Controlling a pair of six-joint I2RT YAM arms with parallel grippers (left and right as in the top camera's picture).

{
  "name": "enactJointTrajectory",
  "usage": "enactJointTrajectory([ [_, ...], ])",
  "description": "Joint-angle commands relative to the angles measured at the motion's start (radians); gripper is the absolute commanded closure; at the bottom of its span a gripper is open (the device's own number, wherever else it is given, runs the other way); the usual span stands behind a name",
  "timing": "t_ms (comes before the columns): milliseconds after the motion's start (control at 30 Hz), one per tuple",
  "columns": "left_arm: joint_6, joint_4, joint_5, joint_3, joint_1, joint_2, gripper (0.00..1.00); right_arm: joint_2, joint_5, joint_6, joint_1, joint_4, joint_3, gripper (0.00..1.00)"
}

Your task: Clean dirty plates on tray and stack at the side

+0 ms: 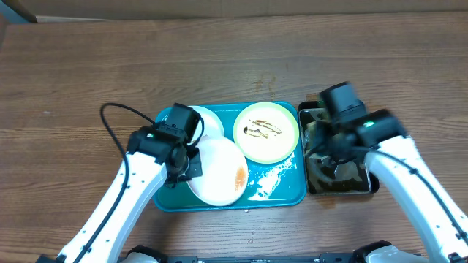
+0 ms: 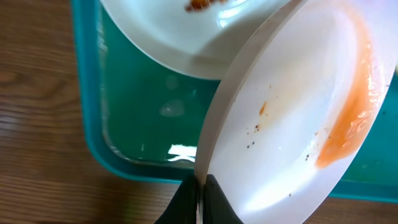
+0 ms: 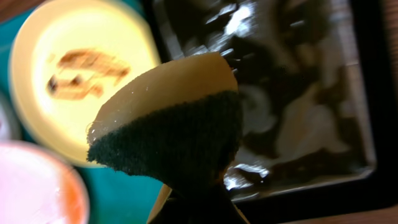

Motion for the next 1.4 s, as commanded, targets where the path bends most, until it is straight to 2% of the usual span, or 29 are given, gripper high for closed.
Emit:
enactJointTrajectory([
  [0,0.025,-0.020,-0.123,0.066,0.003,-0.038,0.96,-0.014,0.021,-0.090,-0.103,-0.003,0.020,0.96],
  [200,0.093,-0.017,-0.181,0.131,0.002,-0.040,0.96,-0.014,0.021,-0.103,-0.234,-0.031,0.020,0.96],
  [367,0.098,-0.023,-0.324,0.150,-0.042,-0.040,0.96,-0.014,0.021,-0.103,-0.255,-0.036,0.020,0.96],
  [867,0.097,0.021,-0.710,0.149,-0.447,-0.016,0.96,-0.014,0.021,-0.103,-0.255,-0.038,0.019,0.96],
  [1133,0.096,0.008,-0.922,0.149,-0.571,0.082,0.96,-0.014,0.021,-0.103,-0.255,-0.044,0.019,0.96],
  [1367,0.095,0.009,-0.987,0.149,-0.611,0.105,0.96,-0.014,0.021,-0.103,-0.255,-0.045,0.019,0.96],
])
